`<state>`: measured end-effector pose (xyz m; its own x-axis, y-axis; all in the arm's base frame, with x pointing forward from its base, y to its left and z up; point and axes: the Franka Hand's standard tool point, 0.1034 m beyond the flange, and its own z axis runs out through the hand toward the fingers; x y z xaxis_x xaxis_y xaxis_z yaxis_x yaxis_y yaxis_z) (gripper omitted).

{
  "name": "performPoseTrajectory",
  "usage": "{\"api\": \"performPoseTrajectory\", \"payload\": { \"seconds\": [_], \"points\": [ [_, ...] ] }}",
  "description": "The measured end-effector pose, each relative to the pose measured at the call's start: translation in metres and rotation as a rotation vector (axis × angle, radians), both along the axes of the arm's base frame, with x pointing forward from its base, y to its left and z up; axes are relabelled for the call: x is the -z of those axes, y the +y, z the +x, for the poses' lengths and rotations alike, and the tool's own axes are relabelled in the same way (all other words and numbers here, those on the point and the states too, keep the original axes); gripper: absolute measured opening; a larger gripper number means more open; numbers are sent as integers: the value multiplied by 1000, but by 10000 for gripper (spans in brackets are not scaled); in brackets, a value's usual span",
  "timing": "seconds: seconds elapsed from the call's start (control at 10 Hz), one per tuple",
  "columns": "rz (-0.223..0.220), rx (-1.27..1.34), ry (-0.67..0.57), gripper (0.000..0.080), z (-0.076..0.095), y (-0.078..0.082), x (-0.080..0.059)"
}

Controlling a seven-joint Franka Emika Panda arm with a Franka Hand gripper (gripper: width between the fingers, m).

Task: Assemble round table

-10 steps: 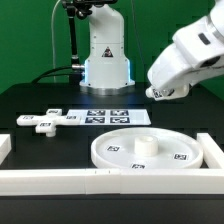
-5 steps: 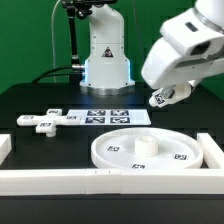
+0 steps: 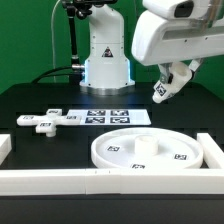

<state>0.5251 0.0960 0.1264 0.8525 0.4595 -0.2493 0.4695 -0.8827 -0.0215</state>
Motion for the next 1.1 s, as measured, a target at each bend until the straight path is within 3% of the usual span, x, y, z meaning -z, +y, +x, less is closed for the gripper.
{"api": "performPoseTrajectory", "payload": {
  "seconds": [0.4, 0.8, 1.1],
  "points": [
    [159, 221, -209, 409, 8, -14, -6],
    [189, 233, -434, 409, 14, -22, -1],
    [193, 253, -625, 409, 29, -44, -3]
  ]
}}
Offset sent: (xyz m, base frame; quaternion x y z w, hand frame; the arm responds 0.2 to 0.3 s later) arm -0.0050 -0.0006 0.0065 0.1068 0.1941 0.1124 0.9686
